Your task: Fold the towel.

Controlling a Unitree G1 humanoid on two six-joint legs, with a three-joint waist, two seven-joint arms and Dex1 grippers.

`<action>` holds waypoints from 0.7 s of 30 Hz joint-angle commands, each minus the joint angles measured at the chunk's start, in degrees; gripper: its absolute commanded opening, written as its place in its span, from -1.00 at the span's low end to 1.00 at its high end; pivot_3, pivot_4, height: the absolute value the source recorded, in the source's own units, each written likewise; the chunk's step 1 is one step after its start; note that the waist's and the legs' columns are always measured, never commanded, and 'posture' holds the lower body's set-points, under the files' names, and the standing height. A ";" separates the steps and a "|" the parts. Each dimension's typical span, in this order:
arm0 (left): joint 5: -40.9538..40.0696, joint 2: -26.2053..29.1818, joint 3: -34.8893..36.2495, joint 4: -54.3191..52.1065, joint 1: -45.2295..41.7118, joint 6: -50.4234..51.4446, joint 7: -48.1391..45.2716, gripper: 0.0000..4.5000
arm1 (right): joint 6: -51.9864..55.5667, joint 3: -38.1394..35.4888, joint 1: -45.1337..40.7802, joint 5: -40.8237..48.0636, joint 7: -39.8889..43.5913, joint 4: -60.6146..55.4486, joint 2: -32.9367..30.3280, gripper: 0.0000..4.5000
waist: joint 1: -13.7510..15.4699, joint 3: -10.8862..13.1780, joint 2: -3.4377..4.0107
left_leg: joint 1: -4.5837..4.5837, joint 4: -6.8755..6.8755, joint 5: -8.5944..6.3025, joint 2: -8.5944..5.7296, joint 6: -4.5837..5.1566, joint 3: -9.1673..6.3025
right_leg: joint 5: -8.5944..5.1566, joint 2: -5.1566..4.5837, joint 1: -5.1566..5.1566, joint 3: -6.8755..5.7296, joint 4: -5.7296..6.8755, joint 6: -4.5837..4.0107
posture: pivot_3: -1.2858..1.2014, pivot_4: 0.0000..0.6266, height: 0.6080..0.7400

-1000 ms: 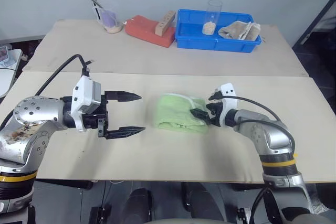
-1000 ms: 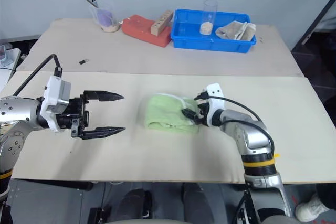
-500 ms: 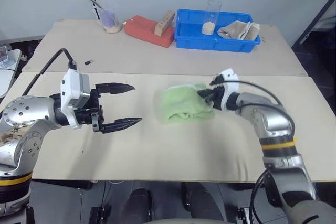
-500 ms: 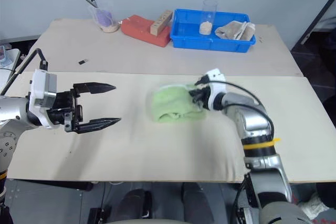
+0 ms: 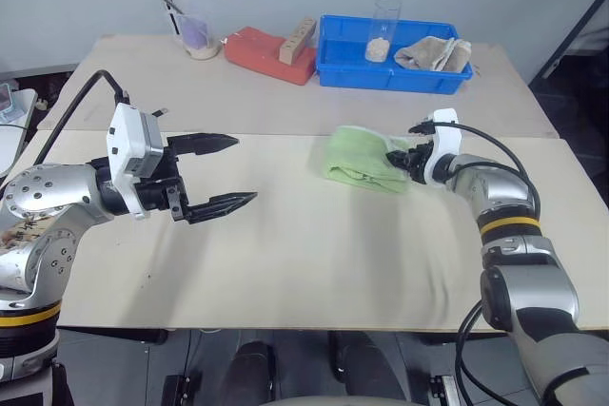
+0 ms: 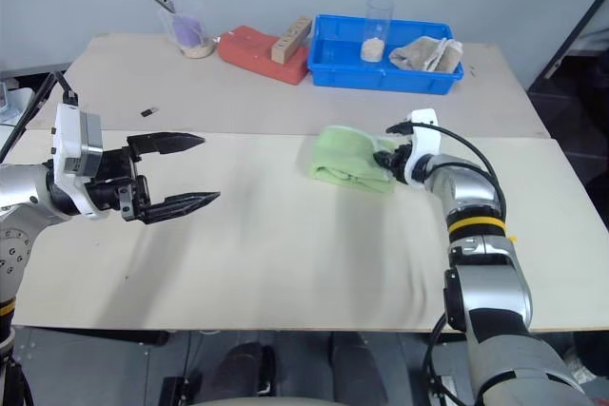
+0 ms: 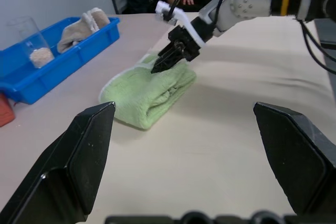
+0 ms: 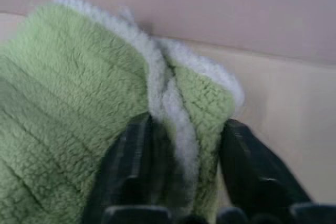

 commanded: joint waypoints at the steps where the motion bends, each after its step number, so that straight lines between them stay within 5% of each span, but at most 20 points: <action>1: 1.81 0.55 2.51 0.55 1.43 -0.90 2.00 1.00 | 0.72 -3.43 -2.00 1.72 0.17 -6.62 -2.12 0.56 | -0.02 0.00 0.00 | 0.01 0.00 0.00 0.01 0.00 -0.01 | 0.00 0.01 0.00 -0.01 0.01 0.00 | 0.03 -0.52 0.60; 4: 4.82 2.08 3.70 1.63 3.59 -0.39 4.14 1.00 | 3.78 -4.28 -0.85 2.76 1.89 -14.31 -5.07 0.99 | 0.14 0.01 0.02 | 0.00 -0.01 0.00 0.03 0.00 -0.02 | 0.00 0.02 -0.03 -0.02 0.03 0.00 | 0.03 -0.52 0.60; 13: 10.61 8.99 15.50 0.38 18.56 3.07 4.66 1.00 | -2.83 0.70 21.37 5.15 28.91 -48.10 -26.16 0.99 | 0.74 0.02 0.03 | 0.03 -0.21 -0.06 0.04 0.05 0.01 | -0.38 -0.19 -0.05 -0.10 -0.07 0.46 | 0.03 -0.52 0.60; 21: 10.50 6.92 24.85 -2.21 30.53 4.91 2.65 1.00 | -1.64 -3.07 29.20 8.63 32.21 -54.63 -30.18 0.99 | 0.43 0.03 0.01 | 0.49 -0.05 -0.04 0.06 0.02 0.40 | -0.57 -0.33 0.08 -0.08 0.14 0.10 | 0.03 -0.52 0.60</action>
